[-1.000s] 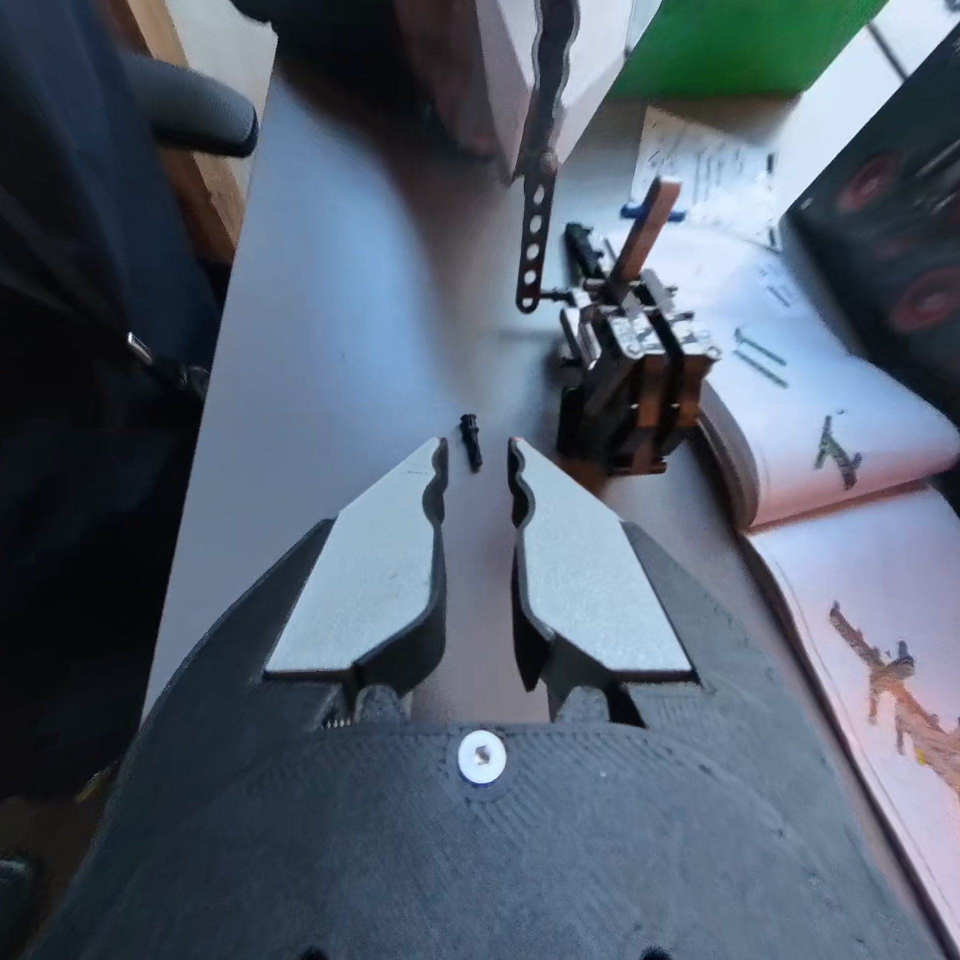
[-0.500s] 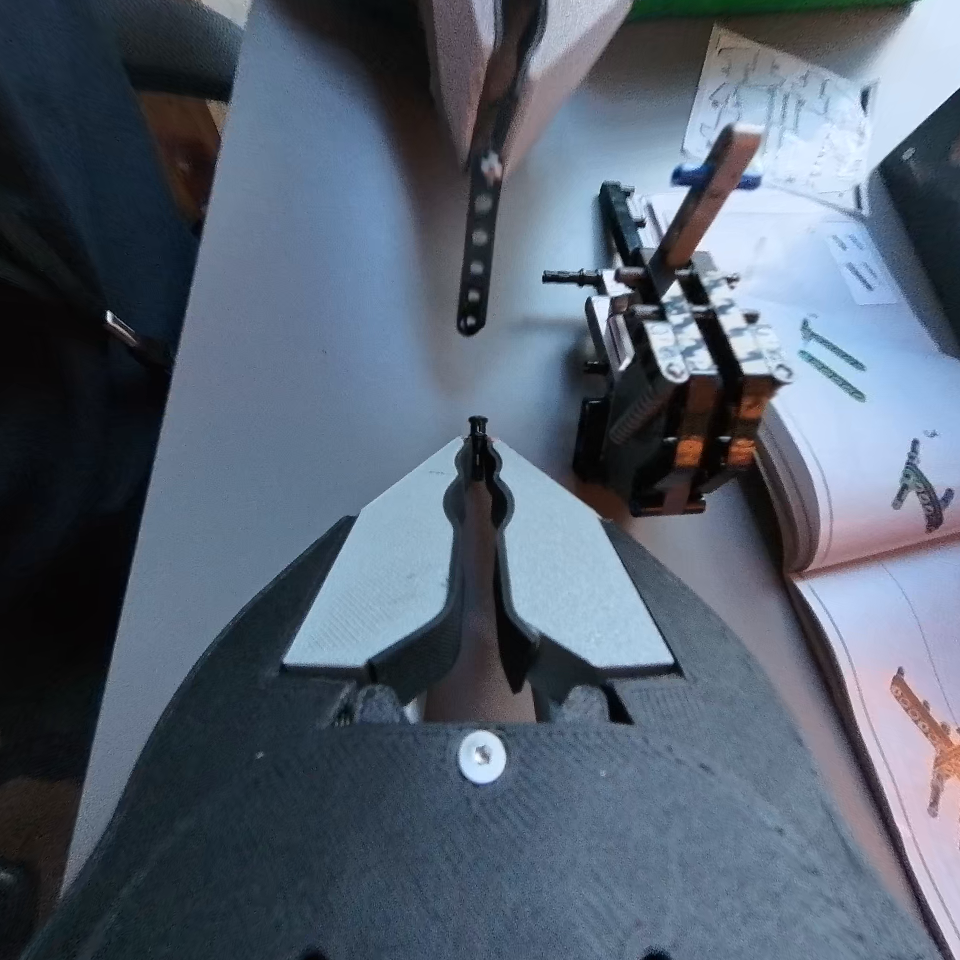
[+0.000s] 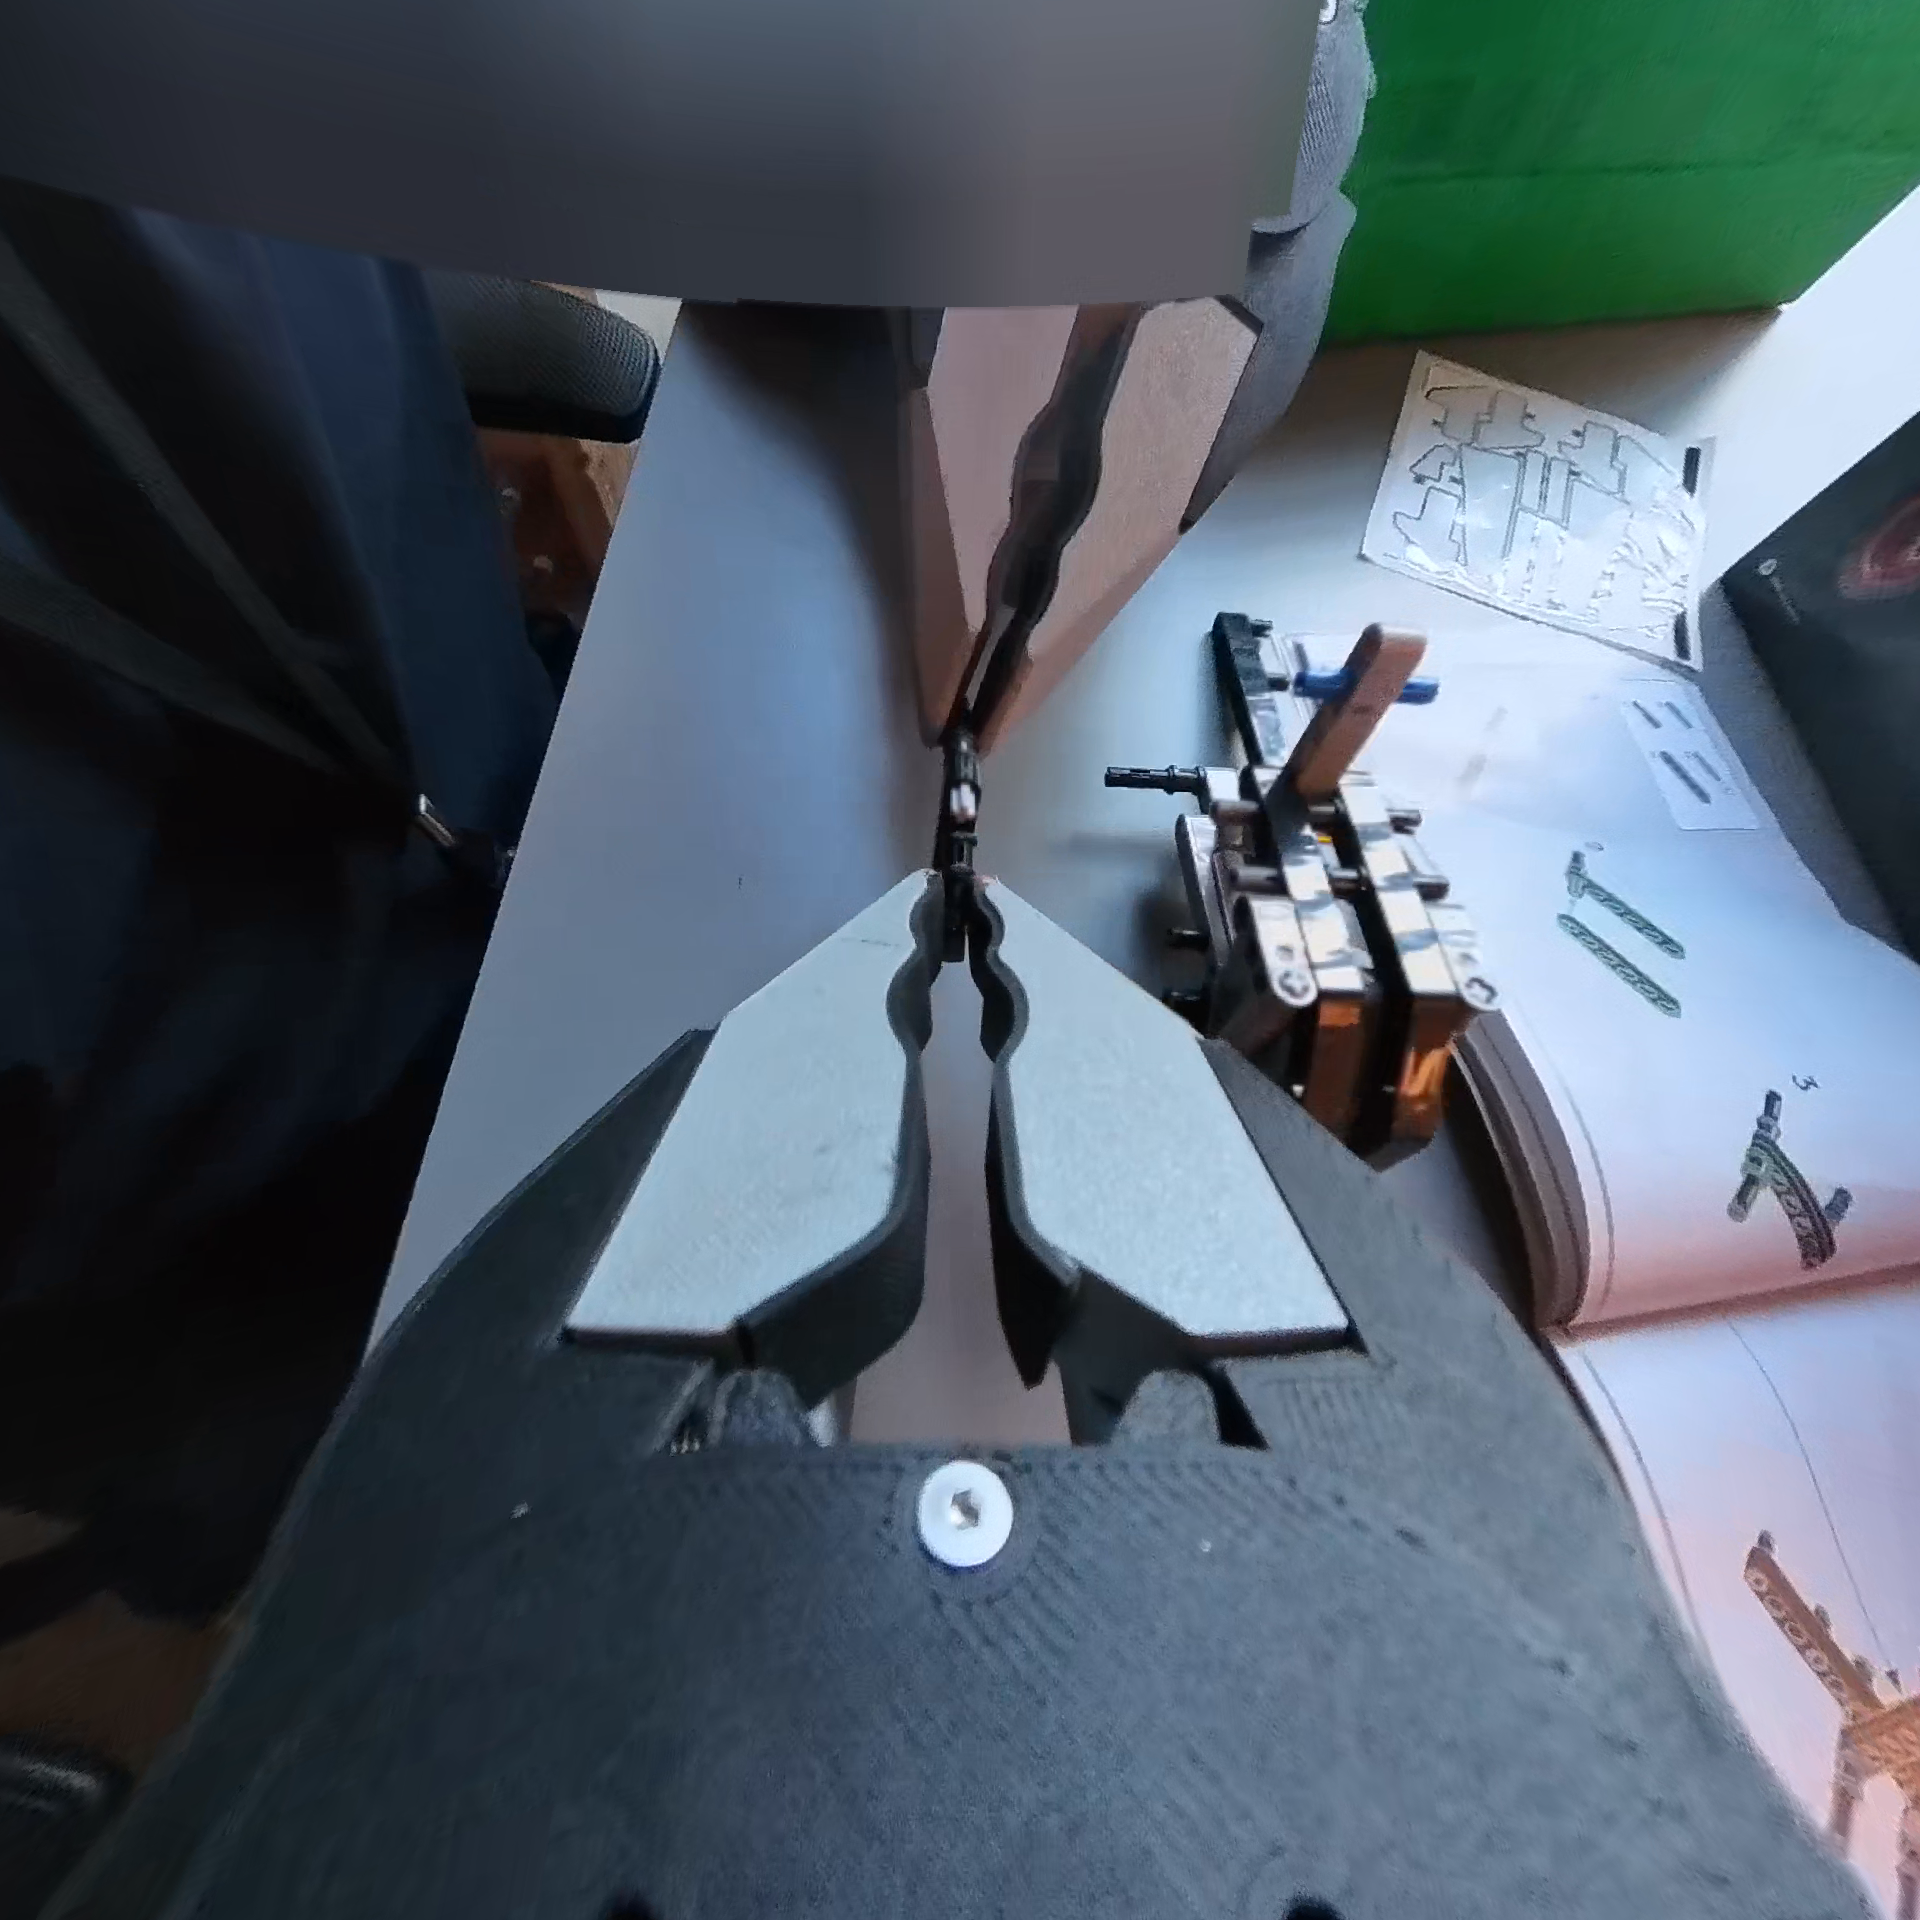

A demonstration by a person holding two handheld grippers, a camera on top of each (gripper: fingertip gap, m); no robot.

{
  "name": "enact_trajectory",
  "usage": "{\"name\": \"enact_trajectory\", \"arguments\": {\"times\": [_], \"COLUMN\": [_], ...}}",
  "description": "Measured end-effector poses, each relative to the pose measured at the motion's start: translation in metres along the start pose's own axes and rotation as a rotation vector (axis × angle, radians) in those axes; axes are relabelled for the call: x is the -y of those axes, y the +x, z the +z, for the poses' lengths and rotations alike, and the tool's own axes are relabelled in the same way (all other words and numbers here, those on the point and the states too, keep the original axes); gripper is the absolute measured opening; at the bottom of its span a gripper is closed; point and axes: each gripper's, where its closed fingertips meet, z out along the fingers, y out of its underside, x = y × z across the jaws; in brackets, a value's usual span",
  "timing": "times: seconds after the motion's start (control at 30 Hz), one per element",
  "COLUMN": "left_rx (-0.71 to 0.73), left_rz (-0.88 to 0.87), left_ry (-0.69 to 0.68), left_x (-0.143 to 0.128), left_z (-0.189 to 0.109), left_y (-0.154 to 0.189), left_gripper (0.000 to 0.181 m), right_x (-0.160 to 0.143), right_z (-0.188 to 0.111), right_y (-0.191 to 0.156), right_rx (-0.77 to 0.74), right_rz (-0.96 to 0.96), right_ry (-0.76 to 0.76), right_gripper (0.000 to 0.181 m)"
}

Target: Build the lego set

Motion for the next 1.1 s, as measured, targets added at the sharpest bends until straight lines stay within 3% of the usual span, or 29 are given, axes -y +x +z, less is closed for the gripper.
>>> {"name": "enact_trajectory", "arguments": {"times": [0.3,0.6,1.1], "left_rx": [-0.002,-0.010,-0.018], "left_rz": [-0.005,-0.006,-0.014], "left_ry": [0.008,0.011,0.017], "left_x": [0.0008,0.0013,0.0020], "left_z": [-0.0003,0.0002,0.0002], "left_y": [0.0013,0.0035,0.0054], "left_gripper": [0.002,0.002,0.002], "right_x": [0.0046,0.0055,0.0048], "right_z": [-0.0019,-0.0044,-0.0037], "right_y": [-0.0009,-0.0022,-0.0023], "right_rx": [-0.005,0.041,0.033], "right_rz": [-0.038,0.047,0.042], "right_ry": [-0.129,-0.025,-0.018], "right_gripper": [0.002,0.002,0.002]}}
